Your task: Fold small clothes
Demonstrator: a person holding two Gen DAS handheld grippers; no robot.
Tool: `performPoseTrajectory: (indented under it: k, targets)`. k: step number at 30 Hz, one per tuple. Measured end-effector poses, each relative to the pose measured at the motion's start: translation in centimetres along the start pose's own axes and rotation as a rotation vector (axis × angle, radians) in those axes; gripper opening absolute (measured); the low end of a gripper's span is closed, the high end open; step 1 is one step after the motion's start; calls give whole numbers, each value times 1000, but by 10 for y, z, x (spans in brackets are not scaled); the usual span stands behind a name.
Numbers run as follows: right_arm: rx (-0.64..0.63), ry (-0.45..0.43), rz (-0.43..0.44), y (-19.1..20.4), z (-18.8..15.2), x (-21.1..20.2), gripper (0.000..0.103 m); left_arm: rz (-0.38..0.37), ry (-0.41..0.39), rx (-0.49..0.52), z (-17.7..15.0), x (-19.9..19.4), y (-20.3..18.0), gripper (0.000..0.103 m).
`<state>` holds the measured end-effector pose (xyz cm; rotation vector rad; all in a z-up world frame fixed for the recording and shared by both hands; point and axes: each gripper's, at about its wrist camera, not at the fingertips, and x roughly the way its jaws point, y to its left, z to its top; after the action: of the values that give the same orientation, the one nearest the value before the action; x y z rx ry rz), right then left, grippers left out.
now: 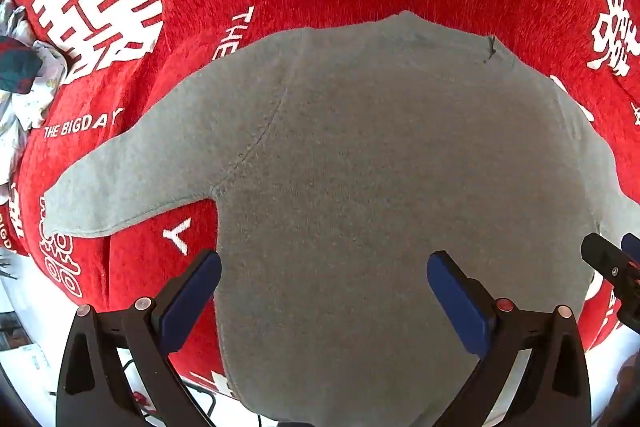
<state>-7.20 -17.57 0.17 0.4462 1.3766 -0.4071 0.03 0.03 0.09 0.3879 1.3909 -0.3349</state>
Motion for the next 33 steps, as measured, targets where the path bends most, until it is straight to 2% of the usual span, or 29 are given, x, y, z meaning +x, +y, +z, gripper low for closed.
performPoseTrajectory:
  k: [10,19,21,33]
  targets:
    - [-15,-54,-7,4,1,-17,103,4,-34,1,2,-12,-2,103]
    - [-16,-81,-8,8,8,-30,103,-10,-26,-12,9,-25,-1,103]
    - [-15,-83,-7,9,10,-30,103,-9,-54,-16,10,-28,0,103]
    - [-19,-81,-9,11,11,-31,103,28,-83,-6,10,-30,-1,103]
